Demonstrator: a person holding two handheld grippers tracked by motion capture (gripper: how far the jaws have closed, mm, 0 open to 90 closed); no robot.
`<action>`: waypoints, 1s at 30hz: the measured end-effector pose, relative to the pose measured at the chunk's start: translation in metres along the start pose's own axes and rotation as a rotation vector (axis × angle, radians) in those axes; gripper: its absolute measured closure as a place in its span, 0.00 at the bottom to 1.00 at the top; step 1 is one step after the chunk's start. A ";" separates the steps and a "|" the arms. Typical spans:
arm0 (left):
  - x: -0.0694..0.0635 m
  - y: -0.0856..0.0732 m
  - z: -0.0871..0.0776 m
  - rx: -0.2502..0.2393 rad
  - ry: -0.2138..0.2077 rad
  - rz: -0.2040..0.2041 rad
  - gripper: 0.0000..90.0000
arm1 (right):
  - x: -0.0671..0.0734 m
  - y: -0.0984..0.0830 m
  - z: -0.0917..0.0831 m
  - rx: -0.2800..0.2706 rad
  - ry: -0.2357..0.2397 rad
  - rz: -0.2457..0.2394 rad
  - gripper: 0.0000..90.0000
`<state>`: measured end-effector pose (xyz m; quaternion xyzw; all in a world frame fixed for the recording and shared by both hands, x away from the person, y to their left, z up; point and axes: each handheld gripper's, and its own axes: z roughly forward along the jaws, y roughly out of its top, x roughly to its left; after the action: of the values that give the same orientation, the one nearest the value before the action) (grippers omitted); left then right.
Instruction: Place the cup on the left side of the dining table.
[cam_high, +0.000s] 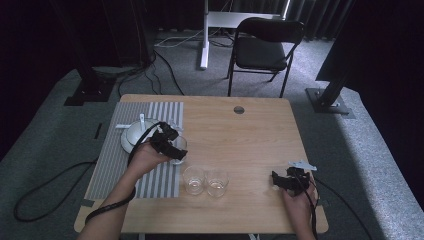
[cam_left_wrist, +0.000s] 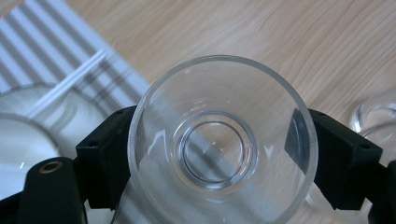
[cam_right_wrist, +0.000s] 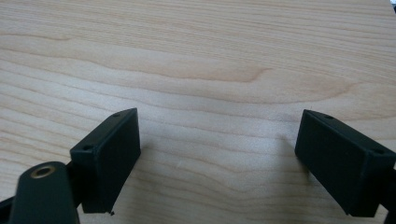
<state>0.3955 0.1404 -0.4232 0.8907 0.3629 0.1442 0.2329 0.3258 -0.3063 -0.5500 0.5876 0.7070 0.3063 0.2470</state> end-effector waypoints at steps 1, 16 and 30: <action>0.002 -0.003 0.000 -0.001 0.006 -0.008 0.21 | 0.000 0.000 0.000 0.000 0.000 0.001 0.15; 0.021 -0.047 0.004 0.044 0.035 -0.063 0.21 | 0.000 0.000 0.000 0.000 0.000 0.000 0.15; 0.024 -0.061 0.011 0.049 0.004 -0.074 0.20 | 0.000 0.000 0.000 0.000 0.000 0.000 0.15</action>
<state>0.3815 0.1919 -0.4625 0.8818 0.3994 0.1281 0.2155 0.3258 -0.3063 -0.5500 0.5876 0.7070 0.3063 0.2470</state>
